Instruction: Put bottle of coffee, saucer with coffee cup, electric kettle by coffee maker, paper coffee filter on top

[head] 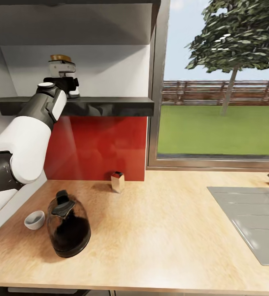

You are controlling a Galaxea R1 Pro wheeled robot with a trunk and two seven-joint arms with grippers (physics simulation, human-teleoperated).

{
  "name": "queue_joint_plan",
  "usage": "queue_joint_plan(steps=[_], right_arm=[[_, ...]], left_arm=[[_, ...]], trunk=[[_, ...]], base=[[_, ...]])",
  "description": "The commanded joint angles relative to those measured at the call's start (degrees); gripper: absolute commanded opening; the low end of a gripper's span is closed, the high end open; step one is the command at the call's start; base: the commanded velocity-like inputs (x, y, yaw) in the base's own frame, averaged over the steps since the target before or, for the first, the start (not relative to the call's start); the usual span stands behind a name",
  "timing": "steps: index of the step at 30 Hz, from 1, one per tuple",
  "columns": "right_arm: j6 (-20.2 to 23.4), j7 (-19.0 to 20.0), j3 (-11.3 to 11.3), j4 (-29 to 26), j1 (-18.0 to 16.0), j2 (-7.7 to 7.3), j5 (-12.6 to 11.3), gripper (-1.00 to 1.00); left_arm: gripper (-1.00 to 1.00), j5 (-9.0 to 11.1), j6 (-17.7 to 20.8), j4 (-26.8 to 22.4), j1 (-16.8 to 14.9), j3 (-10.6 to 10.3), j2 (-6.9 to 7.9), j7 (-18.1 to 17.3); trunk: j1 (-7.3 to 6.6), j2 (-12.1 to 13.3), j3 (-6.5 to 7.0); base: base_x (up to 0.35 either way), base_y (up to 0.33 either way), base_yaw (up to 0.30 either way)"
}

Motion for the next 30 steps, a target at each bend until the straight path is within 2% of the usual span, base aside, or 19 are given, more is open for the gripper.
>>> queue_joint_plan(steps=[1, 4, 8, 9, 12, 14, 19, 30], right_arm=[[0.2, -0.2, 0.5, -0.1, 0.0, -0.01, -0.5, 1.00], [0.2, -0.2, 0.5, -0.1, 0.0, -0.01, -0.5, 1.00], [0.2, -0.2, 0.5, -0.1, 0.0, -0.01, -0.5, 1.00], [0.2, -0.2, 0.5, -0.1, 0.0, -0.01, -0.5, 1.00], [0.2, -0.2, 0.5, -0.1, 0.0, -0.01, -0.5, 1.00], [0.2, -0.2, 0.5, -0.1, 0.0, -0.01, -0.5, 1.00], [0.2, -0.2, 0.5, -0.1, 0.0, -0.01, -0.5, 1.00], [0.2, -0.2, 0.5, -0.1, 0.0, 0.14, -0.5, 1.00]], left_arm=[[1.00, -0.7, 0.2, 0.9, 0.0, 0.2, -0.03, -0.1], [1.00, -0.7, 0.1, 0.9, 0.0, 0.2, -0.03, -0.1], [1.00, -0.7, 0.1, 0.7, 1.6, 0.2, -0.15, 0.0], [-1.00, -0.8, 0.2, 0.7, 1.8, 0.1, -0.17, 0.2], [-1.00, -0.7, 0.1, 0.2, 2.3, 0.2, -0.08, 2.2], [-1.00, -0.7, 0.2, -1.7, 2.5, 0.1, -0.07, 2.7], [-1.00, -0.7, 0.8, -4.3, 2.7, 0.3, -0.04, 2.8], [-1.00, -0.6, 1.1, -5.3, 2.7, 0.2, -0.17, 2.5]], trunk=[[0.09, 0.0, -0.15], [0.09, 0.0, -0.15], [0.09, 0.0, -0.15], [0.09, 0.0, -0.15], [0.09, 0.0, -0.15], [0.09, 0.0, -0.15], [0.09, 0.0, -0.15], [0.09, 0.0, -0.15]], base=[[0.163, 0.000, 0.000], [0.064, 0.000, 0.000], [0.016, 0.000, 0.000], [0.005, 0.000, 0.000], [0.001, 0.000, 0.000], [0.000, 0.000, 0.000], [0.000, 0.000, 0.000], [0.000, 0.000, 0.000]])
